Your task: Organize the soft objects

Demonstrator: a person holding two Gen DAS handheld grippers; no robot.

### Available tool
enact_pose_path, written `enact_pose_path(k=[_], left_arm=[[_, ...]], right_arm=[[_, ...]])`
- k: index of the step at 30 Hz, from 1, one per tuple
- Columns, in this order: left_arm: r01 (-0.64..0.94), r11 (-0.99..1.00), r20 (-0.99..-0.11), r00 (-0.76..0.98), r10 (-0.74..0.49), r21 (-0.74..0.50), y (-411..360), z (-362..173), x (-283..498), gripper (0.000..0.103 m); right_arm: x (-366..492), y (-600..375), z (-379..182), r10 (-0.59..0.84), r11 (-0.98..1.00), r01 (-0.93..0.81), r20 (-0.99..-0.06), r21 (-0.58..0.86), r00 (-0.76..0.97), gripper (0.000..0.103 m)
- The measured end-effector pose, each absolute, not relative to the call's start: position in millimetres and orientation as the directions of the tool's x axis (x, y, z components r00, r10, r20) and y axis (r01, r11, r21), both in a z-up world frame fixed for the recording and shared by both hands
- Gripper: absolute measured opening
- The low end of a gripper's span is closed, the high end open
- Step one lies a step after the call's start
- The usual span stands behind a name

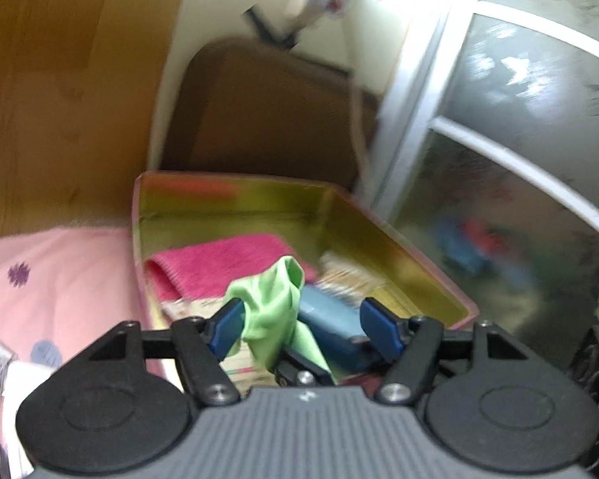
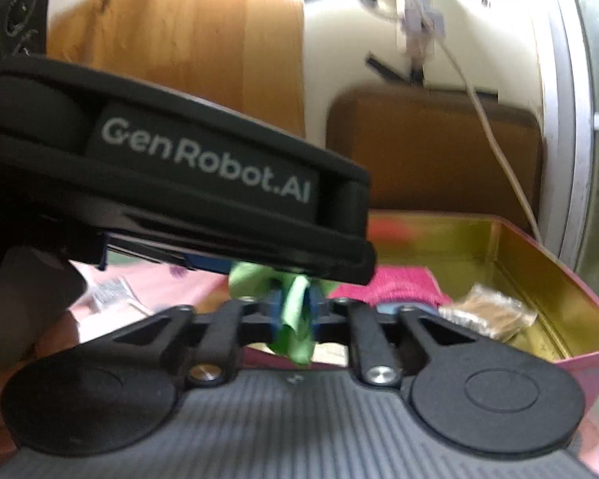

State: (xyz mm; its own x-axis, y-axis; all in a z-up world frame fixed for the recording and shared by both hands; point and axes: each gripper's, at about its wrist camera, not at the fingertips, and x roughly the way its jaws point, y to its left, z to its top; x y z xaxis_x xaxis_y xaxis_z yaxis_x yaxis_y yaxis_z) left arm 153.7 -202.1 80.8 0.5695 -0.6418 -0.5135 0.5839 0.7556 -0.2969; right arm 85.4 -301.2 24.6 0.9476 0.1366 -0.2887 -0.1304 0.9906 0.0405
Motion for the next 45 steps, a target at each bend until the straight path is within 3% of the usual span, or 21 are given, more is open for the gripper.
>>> enact_pose_path(k=[2, 6, 13, 20, 24, 30, 36, 37, 38, 41, 45], left_arm=[[0.567, 0.757, -0.514, 0.567, -0.644, -0.324, -192, 76, 154, 0.073], [0.56, 0.745, -0.441, 0.602, -0.666, -0.361, -155, 83, 136, 0.078], [0.489, 0.772, -0.373, 0.683, -0.629, -0.405, -61, 79, 83, 0.078], [0.216, 0.93, -0.519, 0.781, -0.347, -0.296, 31, 39, 59, 0.078], [0.089, 0.954, -0.536, 0.81, -0.237, -0.286, 66, 27, 59, 0.078], [0.067, 0.919, -0.496, 0.825, -0.269, -0.388, 87, 22, 57, 0.077], [0.096, 0.91, -0.469, 0.832, -0.296, -0.404, 86, 22, 59, 0.077], [0.098, 0.907, -0.467, 0.832, -0.3, -0.409, 86, 22, 57, 0.077], [0.099, 0.905, -0.465, 0.832, -0.304, -0.415, 87, 22, 58, 0.077], [0.102, 0.898, -0.459, 0.832, -0.313, -0.428, 88, 21, 57, 0.077], [0.109, 0.888, -0.451, 0.83, -0.329, -0.447, 90, 21, 56, 0.077]], right_arm=[[93, -303, 18, 0.105, 0.994, -0.096, -0.333, 0.041, 0.937, 0.048], [61, -312, 23, 0.099, 0.994, -0.082, -0.28, 0.072, 0.955, 0.057], [2, -300, 26, 0.124, 0.989, -0.101, -0.233, 0.106, 0.965, 0.057], [13, -252, 13, 0.315, 0.948, -0.271, -0.398, 0.165, 0.861, 0.057], [30, -212, 13, 0.382, 0.923, -0.356, -0.453, 0.146, 0.805, 0.057], [59, -159, 16, 0.458, 0.884, -0.432, -0.521, 0.18, 0.72, 0.056], [82, -121, 1, 0.391, 0.907, -0.406, -0.581, 0.112, 0.714, 0.057], [83, -117, 0, 0.369, 0.914, -0.397, -0.579, 0.084, 0.727, 0.055], [85, -115, -1, 0.357, 0.916, -0.396, -0.579, 0.063, 0.733, 0.043], [88, -111, 0, 0.356, 0.911, -0.409, -0.583, 0.044, 0.731, 0.024], [71, -114, 3, 0.401, 0.883, -0.466, -0.584, 0.043, 0.706, 0.021]])
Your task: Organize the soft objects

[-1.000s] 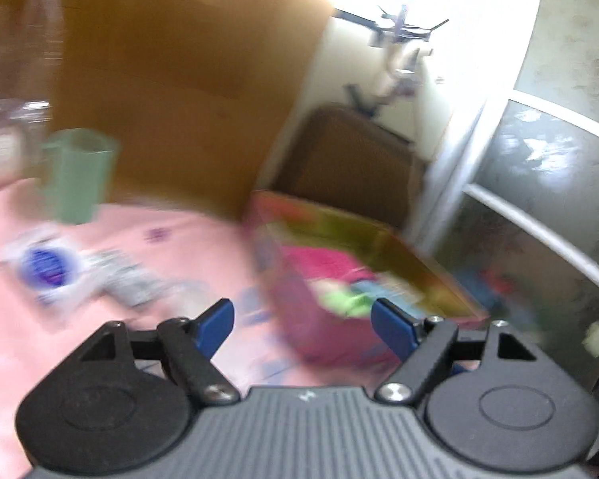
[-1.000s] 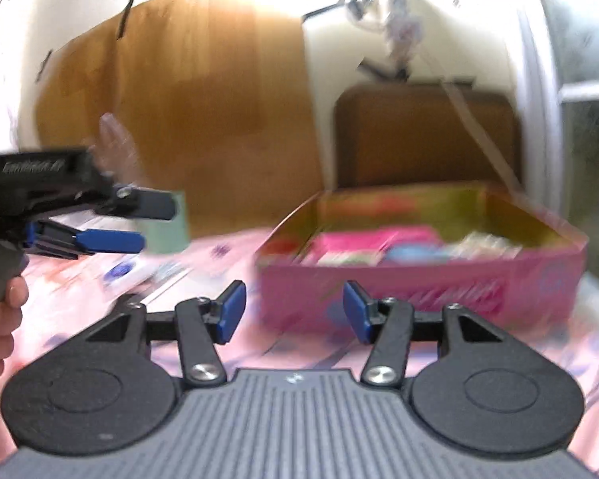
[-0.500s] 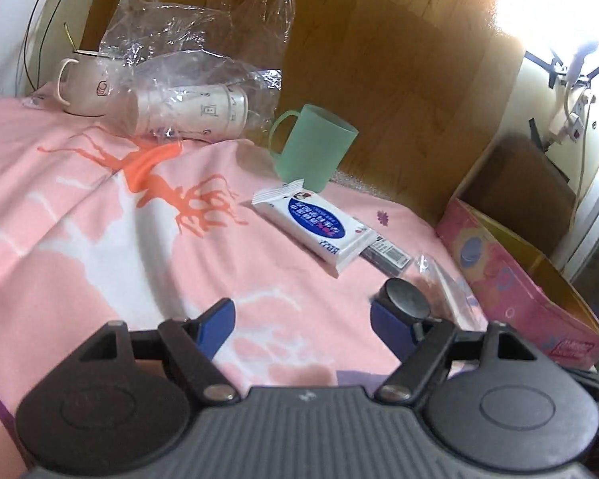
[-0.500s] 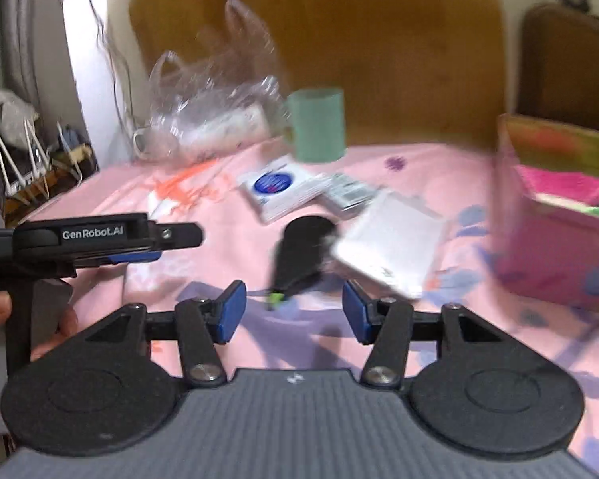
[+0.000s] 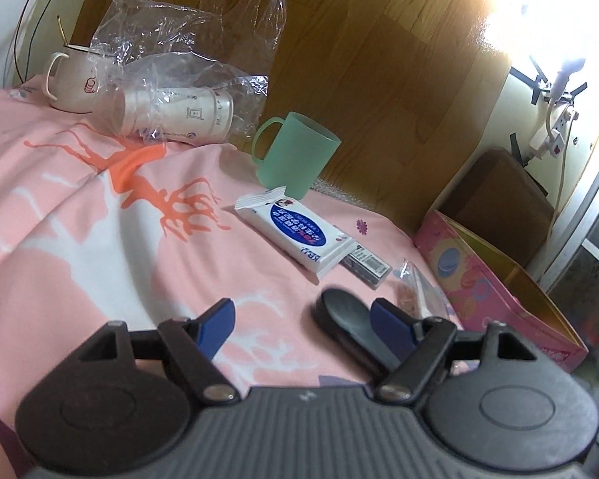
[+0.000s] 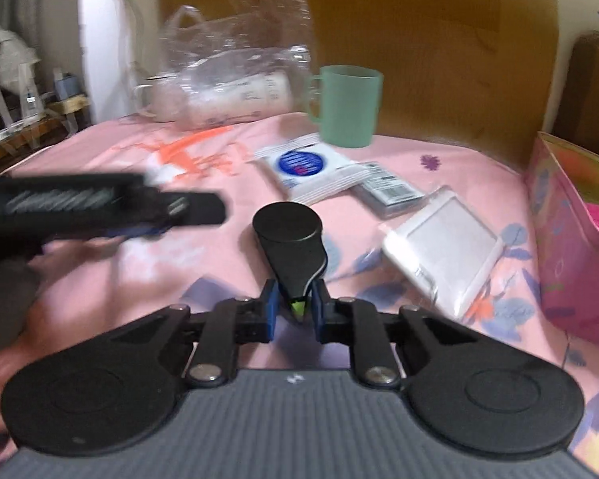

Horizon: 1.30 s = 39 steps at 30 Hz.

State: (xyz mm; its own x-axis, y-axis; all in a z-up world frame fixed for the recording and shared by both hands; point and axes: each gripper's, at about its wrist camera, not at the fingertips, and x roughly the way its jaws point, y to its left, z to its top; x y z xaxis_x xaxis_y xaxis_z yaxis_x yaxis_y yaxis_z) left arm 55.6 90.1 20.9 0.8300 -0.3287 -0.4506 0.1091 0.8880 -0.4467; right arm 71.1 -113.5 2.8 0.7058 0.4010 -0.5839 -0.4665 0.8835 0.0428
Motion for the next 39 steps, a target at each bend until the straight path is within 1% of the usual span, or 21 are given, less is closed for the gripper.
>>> enact_pose_path(k=[4, 6, 8, 11, 15, 19, 22, 32, 39], left_arm=[[0.13, 0.879, -0.455, 0.815, -0.359, -0.46, 89, 20, 56, 0.074], [0.165, 0.874, -0.456, 0.8, -0.389, -0.457, 85, 21, 55, 0.07], [0.199, 0.881, -0.46, 0.791, -0.403, -0.429, 76, 23, 52, 0.069], [0.276, 0.868, -0.463, 0.757, -0.461, -0.413, 51, 26, 42, 0.069], [0.427, 0.814, -0.476, 0.662, -0.578, -0.394, -6, 29, 31, 0.069], [0.553, 0.738, -0.517, 0.533, -0.67, -0.387, -72, 29, 27, 0.069], [0.616, 0.683, -0.536, 0.45, -0.714, -0.393, -115, 30, 25, 0.069], [0.753, 0.576, -0.596, 0.315, -0.739, -0.317, -232, 28, 11, 0.069], [0.778, 0.561, -0.645, 0.278, -0.712, -0.284, -266, 16, 10, 0.069]], right_arm=[[32, -125, 4, 0.454, 0.84, -0.542, -0.579, 0.026, 0.677, 0.021], [10, -140, 2, 0.453, 0.835, -0.551, -0.58, 0.009, 0.677, 0.02], [-11, -160, 2, 0.434, 0.846, -0.534, -0.576, -0.004, 0.693, 0.02], [-38, -192, 1, 0.381, 0.879, -0.477, -0.565, -0.025, 0.732, 0.02], [-66, -232, -6, 0.269, 0.935, -0.35, -0.548, -0.047, 0.792, 0.02], [-84, -271, -11, 0.18, 0.975, -0.22, -0.53, -0.013, 0.829, 0.02], [-92, -296, -13, 0.13, 0.988, -0.151, -0.52, 0.002, 0.844, 0.02], [-123, -354, -22, 0.017, 1.0, -0.011, -0.488, 0.015, 0.872, 0.02], [-136, -372, -28, -0.002, 0.999, 0.022, -0.463, 0.039, 0.886, 0.021]])
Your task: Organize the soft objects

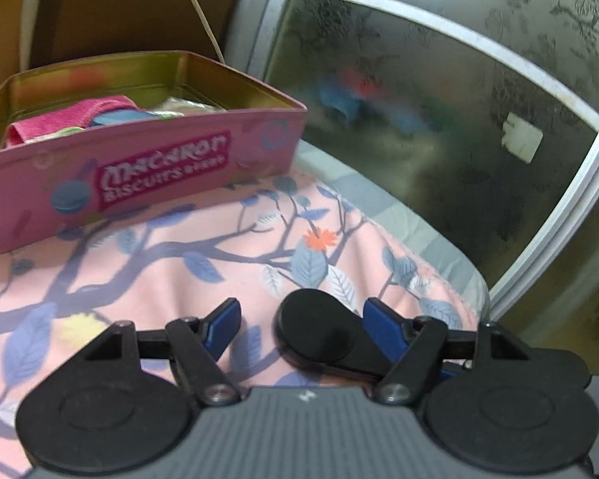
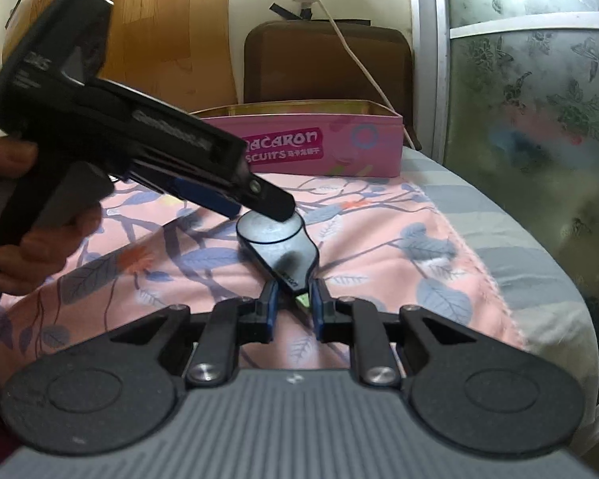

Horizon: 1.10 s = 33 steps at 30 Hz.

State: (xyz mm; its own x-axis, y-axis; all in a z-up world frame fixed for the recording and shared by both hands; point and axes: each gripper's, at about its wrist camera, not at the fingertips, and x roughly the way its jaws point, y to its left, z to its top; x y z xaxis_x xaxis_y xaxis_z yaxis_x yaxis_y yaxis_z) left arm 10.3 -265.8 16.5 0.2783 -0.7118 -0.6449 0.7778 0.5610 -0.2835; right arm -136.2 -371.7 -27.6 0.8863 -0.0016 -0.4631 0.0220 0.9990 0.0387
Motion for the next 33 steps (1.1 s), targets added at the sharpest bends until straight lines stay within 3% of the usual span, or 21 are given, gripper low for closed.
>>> enact_pose_path(k=[7, 22, 27, 33], left_arm=[[0.807, 0.545, -0.647, 0.293, -0.704, -0.228, -274, 14, 2, 0.055], [0.736, 0.638, -0.519, 0.462, -0.719, -0.229, -283, 90, 90, 0.057], [0.698, 0.671, -0.525, 0.485, -0.7, -0.25, -302, 95, 133, 0.056], [0.644, 0.722, -0.574, 0.501, -0.647, -0.252, -316, 76, 156, 0.056]], right_arm=[[-138, -376, -32, 0.021, 0.998, 0.008, -0.433, 0.066, 0.901, 0.021], [-60, -377, 25, 0.024, 1.0, -0.019, -0.237, 0.024, 0.971, 0.021], [-9, -385, 32, 0.002, 1.0, -0.006, -0.218, -0.018, 0.976, 0.021], [42, -396, 24, -0.134, 0.99, 0.117, -0.227, -0.084, 0.965, 0.022]])
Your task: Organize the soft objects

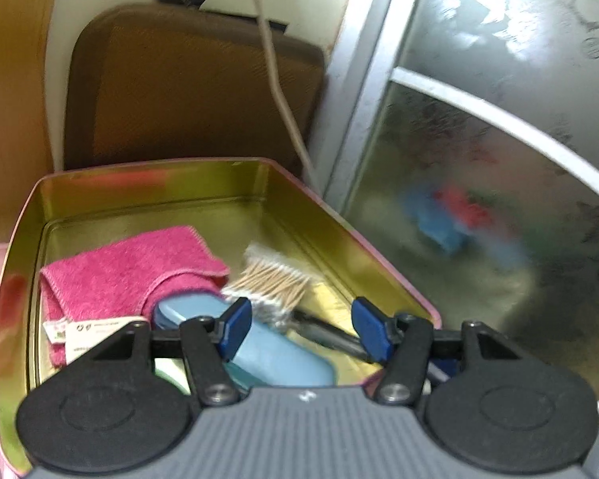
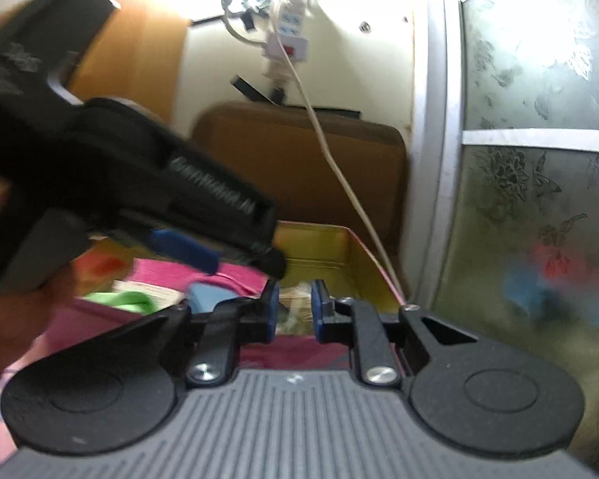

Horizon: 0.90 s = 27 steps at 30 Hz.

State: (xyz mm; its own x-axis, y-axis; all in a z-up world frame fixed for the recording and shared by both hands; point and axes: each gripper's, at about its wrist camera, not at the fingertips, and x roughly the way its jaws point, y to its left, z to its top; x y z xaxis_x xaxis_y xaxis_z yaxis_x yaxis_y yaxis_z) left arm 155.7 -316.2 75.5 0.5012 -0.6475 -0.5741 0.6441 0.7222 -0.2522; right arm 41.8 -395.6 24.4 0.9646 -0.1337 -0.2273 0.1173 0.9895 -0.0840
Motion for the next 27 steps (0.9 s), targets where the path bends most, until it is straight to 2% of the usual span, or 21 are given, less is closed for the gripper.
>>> enact_pose_path(k=[2, 11, 16, 22, 23, 27], left_arm=[[0.632, 0.723, -0.58, 0.488, -0.652, -0.28, -311, 71, 154, 0.056], [0.69, 0.67, -0.512, 0.486, -0.709, -0.273, -259, 74, 88, 0.057], [0.699, 0.666, -0.501, 0.492, -0.712, -0.261, -206, 61, 49, 0.058], [0.559, 0.779, -0.591, 0.538, -0.601, -0.284, -119, 25, 43, 0.058], [0.525, 0.801, -0.604, 0.549, -0.577, -0.288, -105, 21, 46, 0.053], [0.438, 0.853, -0.584, 0.627, -0.516, -0.284, -45, 22, 49, 0.052]], right_arm=[[51, -398, 21, -0.169, 0.984, 0.149, -0.236, -0.102, 0.957, 0.028], [-1, -379, 19, -0.126, 0.992, 0.128, -0.229, -0.008, 0.965, 0.028], [-21, -362, 10, -0.026, 0.994, 0.057, -0.307, 0.093, 0.951, 0.029], [-15, -323, 4, 0.12, 0.989, -0.073, -0.397, 0.132, 0.91, 0.029], [-14, -314, 5, 0.139, 0.987, -0.096, -0.404, 0.127, 0.904, 0.028], [-5, -279, 11, 0.235, 0.972, -0.2, -0.424, 0.126, 0.875, 0.031]])
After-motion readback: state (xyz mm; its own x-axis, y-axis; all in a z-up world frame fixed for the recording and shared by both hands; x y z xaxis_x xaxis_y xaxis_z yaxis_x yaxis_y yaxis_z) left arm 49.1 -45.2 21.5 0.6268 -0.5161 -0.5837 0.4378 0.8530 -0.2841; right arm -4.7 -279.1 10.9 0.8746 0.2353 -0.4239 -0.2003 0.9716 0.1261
